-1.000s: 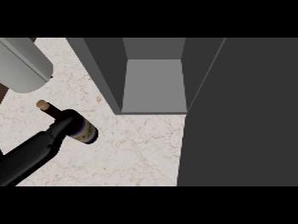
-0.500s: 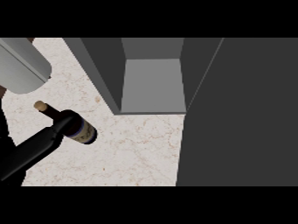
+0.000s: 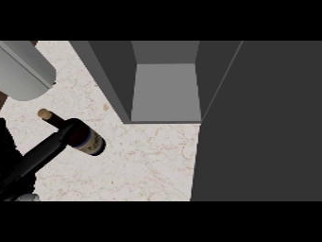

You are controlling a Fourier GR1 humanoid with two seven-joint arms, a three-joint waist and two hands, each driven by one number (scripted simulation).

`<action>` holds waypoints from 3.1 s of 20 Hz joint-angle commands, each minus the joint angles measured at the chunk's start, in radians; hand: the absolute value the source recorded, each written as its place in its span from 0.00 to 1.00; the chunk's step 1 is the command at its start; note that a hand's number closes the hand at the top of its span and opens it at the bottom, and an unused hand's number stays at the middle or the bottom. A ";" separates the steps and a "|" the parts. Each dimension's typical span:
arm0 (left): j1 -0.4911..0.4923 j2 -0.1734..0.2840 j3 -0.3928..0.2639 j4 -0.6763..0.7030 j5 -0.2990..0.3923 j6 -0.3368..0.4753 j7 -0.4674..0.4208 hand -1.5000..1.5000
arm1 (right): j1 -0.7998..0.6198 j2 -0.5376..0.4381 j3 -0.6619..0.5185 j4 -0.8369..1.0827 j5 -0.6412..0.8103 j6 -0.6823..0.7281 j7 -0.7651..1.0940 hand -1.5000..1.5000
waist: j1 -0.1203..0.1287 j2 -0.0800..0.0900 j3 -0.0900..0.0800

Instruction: Pick up the wine, place it into the cabinet and close the cabinet

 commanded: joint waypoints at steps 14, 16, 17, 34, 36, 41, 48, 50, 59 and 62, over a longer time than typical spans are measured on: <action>0.147 -0.058 0.108 0.392 0.559 -0.283 -0.634 0.00 | 0.060 0.018 0.011 -0.106 -0.086 0.037 0.026 0.00 | 0.008 -0.002 0.000; 0.078 -0.058 0.165 0.518 0.594 -0.384 -0.669 0.00 | 0.090 0.013 0.020 -0.137 -0.100 0.051 0.020 0.00 | -0.003 -0.001 0.000; 0.098 -0.058 0.115 0.511 0.611 -0.361 -0.710 0.00 | 0.077 0.017 -0.026 -0.096 -0.109 0.049 -0.002 0.00 | 0.003 -0.001 0.001; -0.143 -0.058 0.278 1.156 0.834 -0.708 -1.107 0.00 | 0.117 0.003 -0.027 -0.129 -0.110 0.109 -0.006 0.00 | -0.010 0.002 0.000; -0.182 -0.043 0.313 1.136 0.841 -0.710 -1.051 0.00 | 0.126 0.020 -0.021 -0.142 -0.100 0.092 0.019 0.00 | -0.005 0.000 0.001; -0.244 -0.045 0.333 1.287 0.843 -0.770 -1.149 0.00 | 0.130 0.026 -0.020 -0.122 -0.087 0.103 -0.007 0.00 | -0.005 0.000 0.001; -0.345 0.014 0.346 1.390 0.875 -0.945 -1.116 1.00 | 0.049 0.040 -0.013 -0.110 -0.082 0.082 0.053 0.00 | -0.007 0.002 0.000; -0.336 0.023 0.341 1.387 0.882 -0.981 -1.090 1.00 | 0.110 0.053 0.057 -0.125 -0.023 0.071 0.040 0.00 | -0.005 0.000 0.001; -0.375 0.007 0.286 1.426 0.723 -0.732 -1.315 1.00 | 0.115 0.035 -0.007 -0.099 -0.058 0.097 -0.008 0.00 | -0.002 -0.001 0.002; -0.368 0.063 0.196 1.441 0.635 -0.788 -1.267 1.00 | 0.088 0.045 0.012 -0.106 -0.028 0.084 0.016 0.00 | -0.003 -0.001 0.001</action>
